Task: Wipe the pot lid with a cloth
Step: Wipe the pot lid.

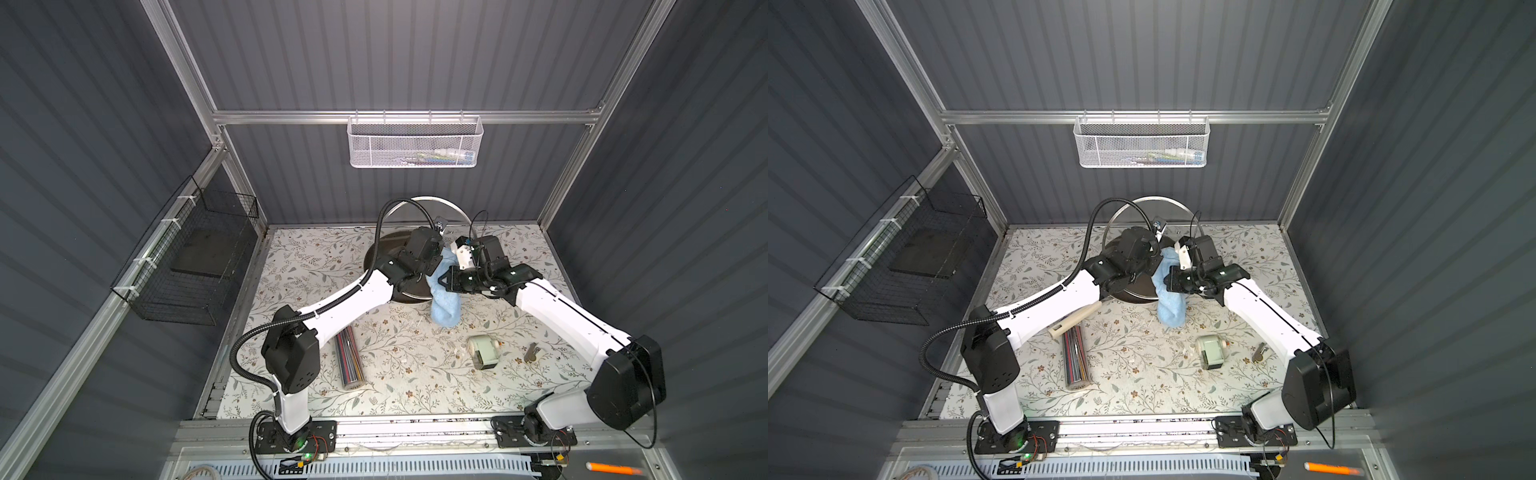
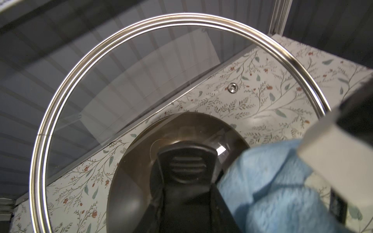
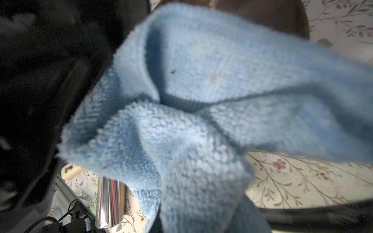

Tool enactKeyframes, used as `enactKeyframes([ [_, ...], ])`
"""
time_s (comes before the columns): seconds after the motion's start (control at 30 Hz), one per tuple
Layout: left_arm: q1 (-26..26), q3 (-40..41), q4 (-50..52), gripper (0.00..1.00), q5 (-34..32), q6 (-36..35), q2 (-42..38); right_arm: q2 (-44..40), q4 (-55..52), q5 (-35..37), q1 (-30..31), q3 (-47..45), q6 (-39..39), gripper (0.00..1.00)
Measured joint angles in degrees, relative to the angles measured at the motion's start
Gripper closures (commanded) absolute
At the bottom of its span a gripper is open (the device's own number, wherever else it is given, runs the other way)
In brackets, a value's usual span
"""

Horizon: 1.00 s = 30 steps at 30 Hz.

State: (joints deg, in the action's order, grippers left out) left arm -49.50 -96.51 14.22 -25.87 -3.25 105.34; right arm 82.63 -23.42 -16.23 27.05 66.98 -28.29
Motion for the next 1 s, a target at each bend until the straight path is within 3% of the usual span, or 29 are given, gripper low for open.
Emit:
enactKeyframes([
  [0.4,0.11,-2.86,-4.50,1.00,-1.97,9.33,0.55,1.31,17.64,-1.53,2.49,-1.73,-11.78,1.00],
  [0.73,0.22,-2.86,-4.98,1.00,-4.76,13.64,0.55,1.92,20.20,1.55,3.04,-1.53,-12.52,1.00],
  [1.0,0.04,-2.86,-4.81,1.00,-4.68,12.76,0.55,-0.24,11.02,10.03,3.41,1.29,-6.10,1.00],
])
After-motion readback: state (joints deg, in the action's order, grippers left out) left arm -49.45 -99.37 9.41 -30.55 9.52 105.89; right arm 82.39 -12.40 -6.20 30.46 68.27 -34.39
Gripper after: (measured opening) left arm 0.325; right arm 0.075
